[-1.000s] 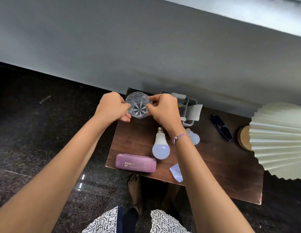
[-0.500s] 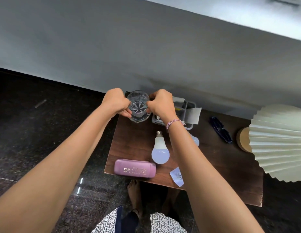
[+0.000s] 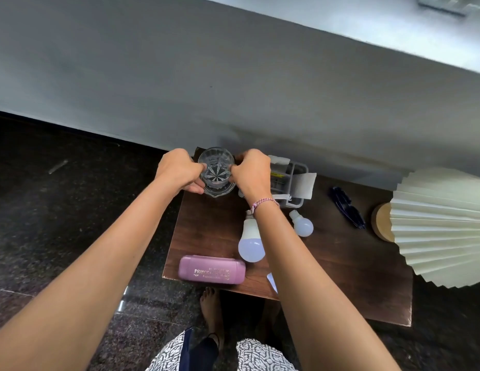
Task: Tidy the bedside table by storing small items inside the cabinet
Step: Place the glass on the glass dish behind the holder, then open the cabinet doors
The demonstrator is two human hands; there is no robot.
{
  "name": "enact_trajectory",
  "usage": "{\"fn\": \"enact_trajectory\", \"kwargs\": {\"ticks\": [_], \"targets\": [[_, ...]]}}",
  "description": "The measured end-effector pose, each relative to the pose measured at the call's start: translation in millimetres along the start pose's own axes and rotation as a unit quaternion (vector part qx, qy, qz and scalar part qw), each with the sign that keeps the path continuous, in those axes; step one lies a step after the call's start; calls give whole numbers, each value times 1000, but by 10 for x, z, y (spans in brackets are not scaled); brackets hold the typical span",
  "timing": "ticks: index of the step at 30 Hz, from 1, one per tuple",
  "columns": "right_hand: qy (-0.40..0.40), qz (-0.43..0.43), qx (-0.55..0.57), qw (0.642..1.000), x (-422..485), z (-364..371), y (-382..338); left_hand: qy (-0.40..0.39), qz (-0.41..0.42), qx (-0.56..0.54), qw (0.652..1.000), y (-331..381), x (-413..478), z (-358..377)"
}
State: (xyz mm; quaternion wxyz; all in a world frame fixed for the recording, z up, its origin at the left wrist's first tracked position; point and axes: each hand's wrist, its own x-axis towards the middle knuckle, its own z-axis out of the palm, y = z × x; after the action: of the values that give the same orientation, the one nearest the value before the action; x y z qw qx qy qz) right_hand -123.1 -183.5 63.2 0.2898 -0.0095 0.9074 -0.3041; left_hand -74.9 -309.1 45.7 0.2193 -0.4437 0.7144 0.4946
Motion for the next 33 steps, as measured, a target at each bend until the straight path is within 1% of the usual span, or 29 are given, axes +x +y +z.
{"fn": "enact_trajectory", "kwargs": {"ticks": [2,5,7,9,11,15,19,22,25,30,33], "targets": [[21,-3,5,1000,-52,39,11,20,7,0,1000,-57,-26,-3],[41,-16,-2,999,-162,53,44,76,23,-16,997,-141,-75,-23],[57,-25,16,998,-275,50,92,87,19,-44,995,-222,-130,-33],[62,-29,52,996,-394,49,159,76,11,-64,995,-320,-195,-31],[46,-26,113,992,-475,52,223,71,7,-72,995,-394,-269,-23],[31,-19,222,974,-692,56,349,68,7,-99,993,-496,-480,22],[47,-25,280,959,-953,63,589,55,23,-137,989,-585,-783,152],[77,-29,302,950,-1173,53,907,43,61,-173,982,-743,-1032,418],[108,-8,295,949,-1406,-8,1349,30,99,-148,984,-961,-1261,774],[128,29,284,950,-1672,-222,2034,26,94,-145,985,-1177,-1482,1254],[135,37,290,947,-1797,-298,2314,-4,102,-153,983,-1281,-1599,1516]]}}
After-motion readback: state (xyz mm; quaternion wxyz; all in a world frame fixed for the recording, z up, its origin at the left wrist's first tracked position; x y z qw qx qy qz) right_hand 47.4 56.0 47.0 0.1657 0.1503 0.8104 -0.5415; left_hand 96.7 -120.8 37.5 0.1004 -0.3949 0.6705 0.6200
